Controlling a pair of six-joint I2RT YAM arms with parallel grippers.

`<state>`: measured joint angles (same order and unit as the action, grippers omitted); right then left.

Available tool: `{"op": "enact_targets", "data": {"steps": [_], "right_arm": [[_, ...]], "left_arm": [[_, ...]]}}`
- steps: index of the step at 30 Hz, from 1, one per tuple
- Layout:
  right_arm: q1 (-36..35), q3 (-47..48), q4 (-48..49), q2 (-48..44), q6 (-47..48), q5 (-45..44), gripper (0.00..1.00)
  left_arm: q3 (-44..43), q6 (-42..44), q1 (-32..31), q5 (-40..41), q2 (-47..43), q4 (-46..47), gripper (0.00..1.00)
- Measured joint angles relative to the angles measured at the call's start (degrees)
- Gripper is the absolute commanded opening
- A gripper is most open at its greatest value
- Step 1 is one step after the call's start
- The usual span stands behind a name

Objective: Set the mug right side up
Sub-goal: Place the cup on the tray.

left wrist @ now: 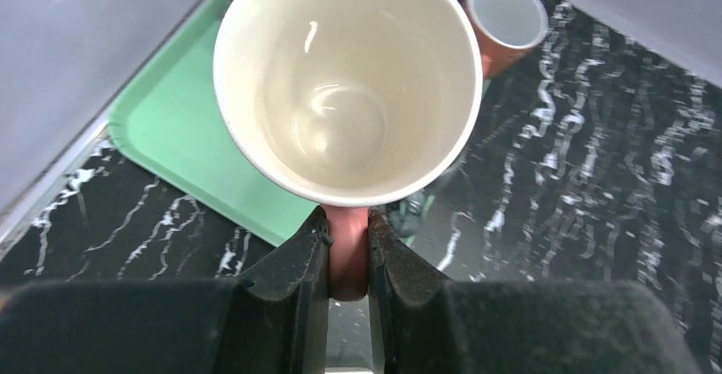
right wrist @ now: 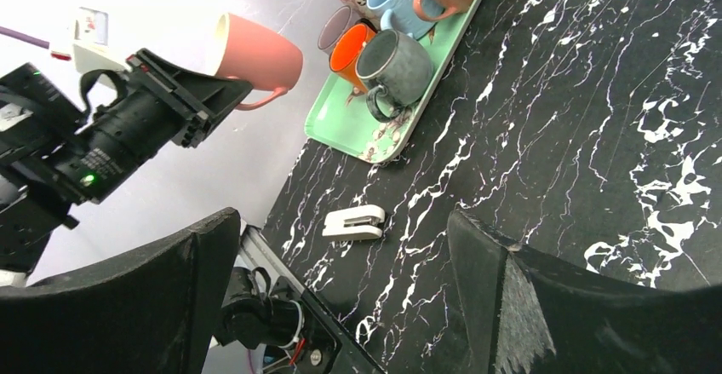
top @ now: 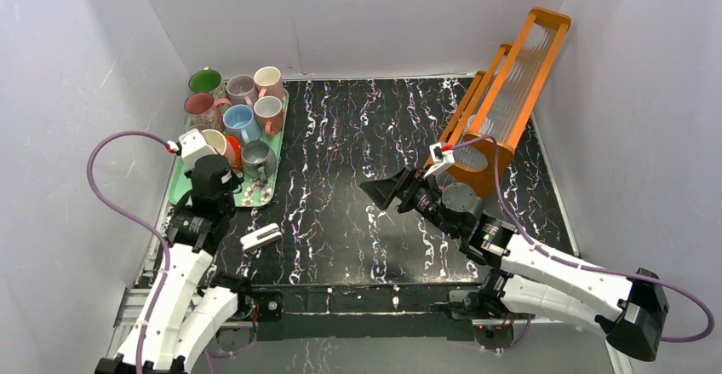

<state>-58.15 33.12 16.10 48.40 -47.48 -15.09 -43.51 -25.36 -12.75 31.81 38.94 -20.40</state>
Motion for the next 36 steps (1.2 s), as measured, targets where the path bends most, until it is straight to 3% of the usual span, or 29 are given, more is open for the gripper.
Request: {"op": "enact_targets", "data": {"steps": [6,12,25,36], "right_arm": [[0.00,-0.09,-1.40,-2.14,0.92,-0.42,0.99],[0.00,-0.07,-2.47,-2.36,1.20,0.13,0.99],[0.00,0.35,-5.90,-2.36,1.20,2.21,0.99],[0.00,0.63,-6.21,-3.45,1.20,2.84,0.99]], "left_arm": [[0.07,1.99,0.31,7.96,6.47,3.37,0.00],[0.07,2.64,3.17,10.23,13.57,8.02,0.00],[0.07,1.27,18.60,5.88,24.33,13.70,0.00],[0.17,0.13,22.56,1.97,31.01,17.57,0.00]]}}
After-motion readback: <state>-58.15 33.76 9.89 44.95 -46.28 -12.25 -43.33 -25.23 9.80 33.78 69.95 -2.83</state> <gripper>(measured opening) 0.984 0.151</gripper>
